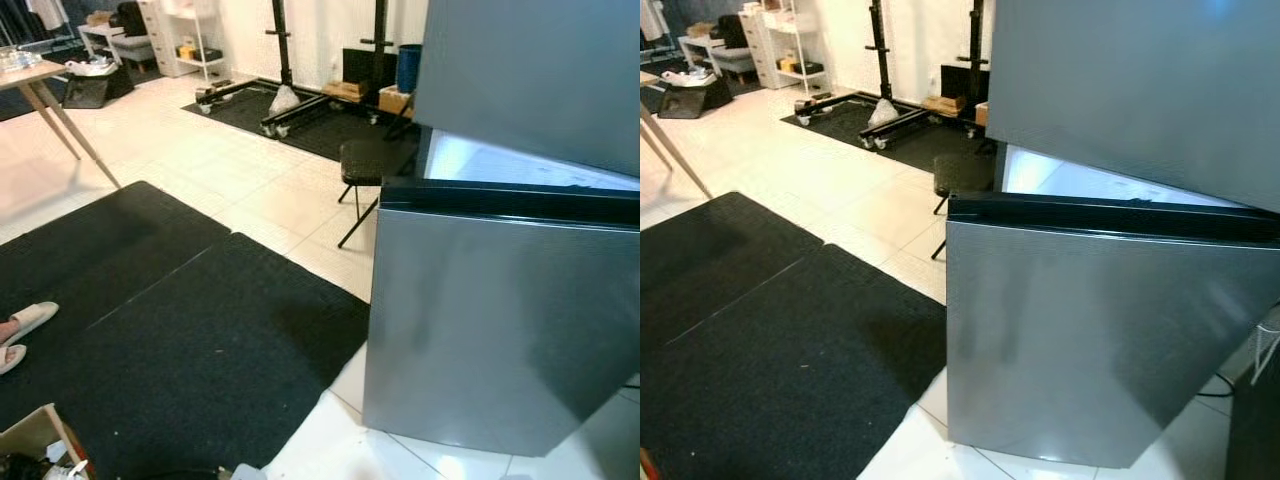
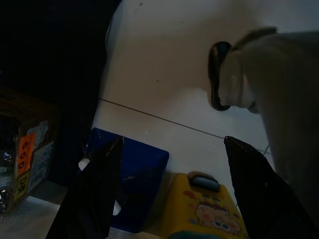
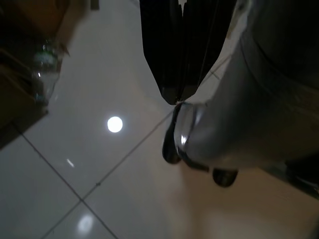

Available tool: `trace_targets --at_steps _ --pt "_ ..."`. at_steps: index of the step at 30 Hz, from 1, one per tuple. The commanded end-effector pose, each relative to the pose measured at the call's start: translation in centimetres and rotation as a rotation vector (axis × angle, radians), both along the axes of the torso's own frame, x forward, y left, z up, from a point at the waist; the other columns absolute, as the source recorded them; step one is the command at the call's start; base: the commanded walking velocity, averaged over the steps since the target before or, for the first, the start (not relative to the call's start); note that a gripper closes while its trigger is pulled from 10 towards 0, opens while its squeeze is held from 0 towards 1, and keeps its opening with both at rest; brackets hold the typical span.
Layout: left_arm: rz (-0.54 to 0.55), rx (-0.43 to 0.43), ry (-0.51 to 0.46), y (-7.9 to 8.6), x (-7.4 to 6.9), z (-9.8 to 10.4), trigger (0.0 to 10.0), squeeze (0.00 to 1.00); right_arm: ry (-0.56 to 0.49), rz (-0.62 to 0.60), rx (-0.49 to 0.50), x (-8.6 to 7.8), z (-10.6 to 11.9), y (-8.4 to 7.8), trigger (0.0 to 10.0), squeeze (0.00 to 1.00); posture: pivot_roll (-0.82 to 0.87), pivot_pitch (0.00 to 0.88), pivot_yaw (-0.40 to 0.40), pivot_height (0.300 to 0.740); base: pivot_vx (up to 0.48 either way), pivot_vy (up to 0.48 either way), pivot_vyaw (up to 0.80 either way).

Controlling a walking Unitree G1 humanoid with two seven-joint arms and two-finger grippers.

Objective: Restocking fridge

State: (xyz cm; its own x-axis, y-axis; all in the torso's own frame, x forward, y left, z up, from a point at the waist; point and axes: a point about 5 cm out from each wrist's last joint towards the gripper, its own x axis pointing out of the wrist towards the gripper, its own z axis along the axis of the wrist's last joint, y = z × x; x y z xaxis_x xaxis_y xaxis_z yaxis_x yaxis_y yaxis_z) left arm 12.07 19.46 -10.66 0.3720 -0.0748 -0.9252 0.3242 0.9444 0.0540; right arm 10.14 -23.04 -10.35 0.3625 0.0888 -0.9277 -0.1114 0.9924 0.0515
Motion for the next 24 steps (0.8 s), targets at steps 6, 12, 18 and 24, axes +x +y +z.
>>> trace_targets --at_steps 6,12,18,24 --pt "-0.02 -0.003 -0.008 -0.41 0.29 0.04 10.0 0.0 -0.011 -0.01 0.002 0.07 -0.01 0.13 10.0 0.0 -0.04 0.0 0.003 0.74 0.0 0.0 0.71" --pt "-0.03 0.002 -0.006 -0.35 0.27 0.04 10.0 0.0 -0.027 -0.026 -0.02 0.25 0.05 -0.01 10.0 0.0 -0.04 0.0 0.005 0.74 0.0 0.0 0.63" --pt "-0.028 0.002 -0.012 -0.31 0.35 0.08 10.0 0.0 -0.038 -0.041 -0.04 0.43 0.12 -0.19 10.0 0.0 -0.04 0.0 0.006 0.74 0.0 0.0 0.08" --pt "-0.047 -0.016 -0.008 -0.49 0.36 0.08 10.0 0.0 -0.04 -0.044 -0.038 0.37 0.11 -0.2 10.0 0.0 -0.05 0.0 0.007 0.74 0.0 -0.079 0.0"
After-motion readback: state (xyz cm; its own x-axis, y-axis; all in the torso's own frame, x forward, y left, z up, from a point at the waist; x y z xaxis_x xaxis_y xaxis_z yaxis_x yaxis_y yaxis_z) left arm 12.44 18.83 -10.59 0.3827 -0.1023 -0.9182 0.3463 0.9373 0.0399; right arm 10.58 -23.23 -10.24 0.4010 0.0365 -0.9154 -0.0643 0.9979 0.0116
